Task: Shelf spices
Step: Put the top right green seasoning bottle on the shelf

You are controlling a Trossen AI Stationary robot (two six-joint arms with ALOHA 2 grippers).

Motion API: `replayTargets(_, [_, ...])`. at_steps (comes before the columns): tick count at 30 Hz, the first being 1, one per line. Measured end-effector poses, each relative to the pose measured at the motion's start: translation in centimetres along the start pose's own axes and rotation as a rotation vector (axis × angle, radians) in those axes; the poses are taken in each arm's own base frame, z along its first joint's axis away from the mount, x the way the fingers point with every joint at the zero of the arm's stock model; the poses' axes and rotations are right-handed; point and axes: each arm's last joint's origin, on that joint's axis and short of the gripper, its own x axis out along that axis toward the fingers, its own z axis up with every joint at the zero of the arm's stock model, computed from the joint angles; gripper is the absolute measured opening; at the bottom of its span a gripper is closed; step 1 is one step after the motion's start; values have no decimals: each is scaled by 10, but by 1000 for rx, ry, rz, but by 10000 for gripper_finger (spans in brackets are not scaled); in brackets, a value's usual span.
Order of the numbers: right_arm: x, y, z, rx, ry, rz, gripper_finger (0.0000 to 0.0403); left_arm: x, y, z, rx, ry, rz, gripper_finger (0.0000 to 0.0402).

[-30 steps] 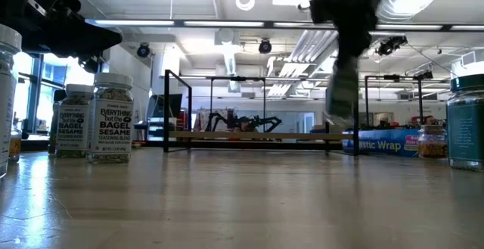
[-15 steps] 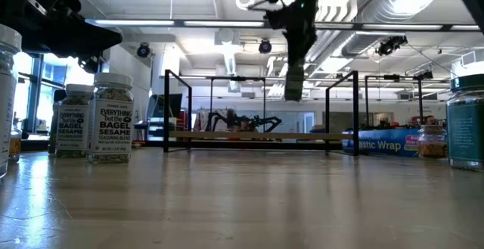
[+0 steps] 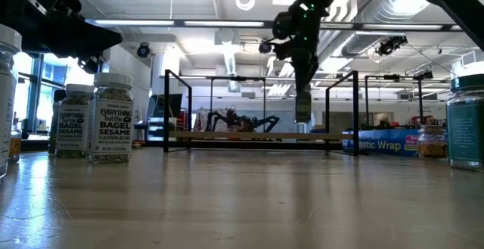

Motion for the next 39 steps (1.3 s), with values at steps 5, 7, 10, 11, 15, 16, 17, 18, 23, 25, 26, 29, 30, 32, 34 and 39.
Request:
replayTargets(5, [8, -14, -3, 14, 3, 45, 189, 0, 0, 0, 0, 0, 0, 1])
replayTargets(7, [13, -18, -4, 14, 14, 45, 189, 0, 0, 0, 0, 0, 0, 1])
replayTargets(10, [18, -24, -4, 21, 21, 45, 189, 0, 0, 0, 0, 0, 0, 1])
replayTargets(11, [20, -24, -4, 20, 22, 45, 189, 0, 0, 0, 0, 0, 0, 1])
replayTargets(15, [28, -27, -3, 5, 39, 51, 189, 0, 0, 0, 0, 0, -1, 1])
replayTargets(16, [29, -26, -3, -2, 44, 50, 189, 0, 0, 0, 0, 0, 0, 1])
replayTargets(17, [30, -27, -3, -5, 45, 49, 189, 0, 0, 0, 0, 0, -1, 1])
replayTargets(18, [31, -27, -2, -6, 48, 47, 189, 0, 0, 0, 0, 0, 0, 1])
replayTargets(23, [32, -27, -2, -7, 51, 42, 212, 0, 0, 0, 0, 0, -1, 1])
replayTargets(25, [33, -27, -2, -6, 55, 47, 234, 0, 0, 0, 0, 0, -1, 1])
replayTargets(26, [35, -27, -2, -6, 59, 48, 243, 0, 0, 0, 0, 0, -1, 1])
replayTargets(29, [36, -26, -2, -26, 62, 50, 256, 0, 0, 0, 0, 0, -1, 1])
replayTargets(30, [36, -25, -2, -30, 61, 50, 258, 0, 0, 0, 0, 0, -1, 1])
replayTargets(32, [36, -26, -2, -36, 61, 50, 259, 0, 0, 0, 0, 0, -1, 1])
replayTargets(34, [35, -25, -1, -44, 60, 50, 260, 0, 0, 0, -1, 0, -2, 1])
replayTargets(39, [27, -26, 2, -45, 31, 37, 262, 0, 0, 0, -1, 0, -2, 1])
